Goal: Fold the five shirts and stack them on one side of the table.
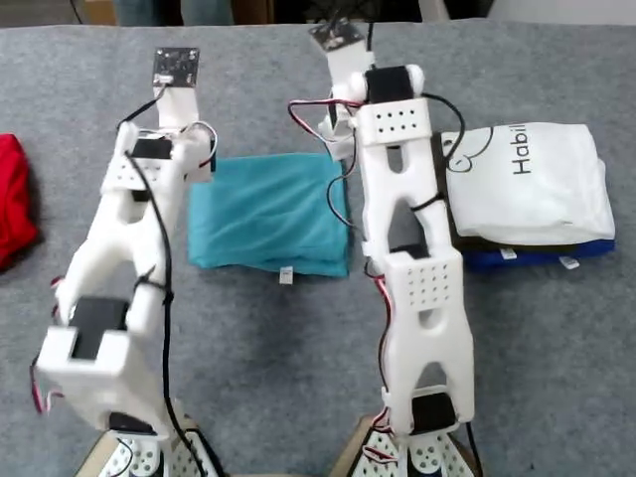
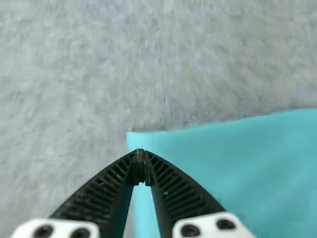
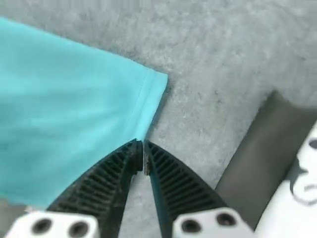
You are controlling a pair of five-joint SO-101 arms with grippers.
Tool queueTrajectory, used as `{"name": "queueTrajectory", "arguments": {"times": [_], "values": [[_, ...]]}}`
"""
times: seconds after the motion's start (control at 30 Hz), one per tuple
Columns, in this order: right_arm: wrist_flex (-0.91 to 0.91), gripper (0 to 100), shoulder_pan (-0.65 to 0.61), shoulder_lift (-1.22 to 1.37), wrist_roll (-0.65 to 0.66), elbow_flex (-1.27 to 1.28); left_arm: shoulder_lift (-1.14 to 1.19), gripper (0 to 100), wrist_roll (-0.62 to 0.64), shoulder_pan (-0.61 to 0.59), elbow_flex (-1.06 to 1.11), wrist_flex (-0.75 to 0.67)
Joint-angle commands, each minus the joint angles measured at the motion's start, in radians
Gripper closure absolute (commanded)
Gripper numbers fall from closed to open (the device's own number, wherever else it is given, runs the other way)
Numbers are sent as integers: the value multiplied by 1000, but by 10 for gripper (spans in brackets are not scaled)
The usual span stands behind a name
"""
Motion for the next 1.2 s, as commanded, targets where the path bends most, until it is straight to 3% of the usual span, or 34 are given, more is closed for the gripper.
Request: {"name": "queueTrajectory", "arguments": {"times": [0.0, 0.3, 0.47, 0.6, 0.87, 1.03, 1.17], "values": [[6, 981, -57, -226, -57, 263, 120, 971, 2, -7, -119, -31], [-342, 981, -87, -435, -68, 1056, 272, 971, 0, -51, -249, 17], [-480, 981, -87, -435, -68, 1264, 304, 971, -2, -56, -248, 17], [-453, 981, -94, -437, -68, 1208, 322, 971, -2, -58, -259, 11], [-149, 981, -74, -437, -58, 808, 316, 971, -46, -67, -320, 64], [6, 977, 21, -437, -60, 506, 316, 972, -121, -74, -524, 319], [8, 977, 66, -493, -68, 473, 316, 972, -172, -85, -794, 620]]}}
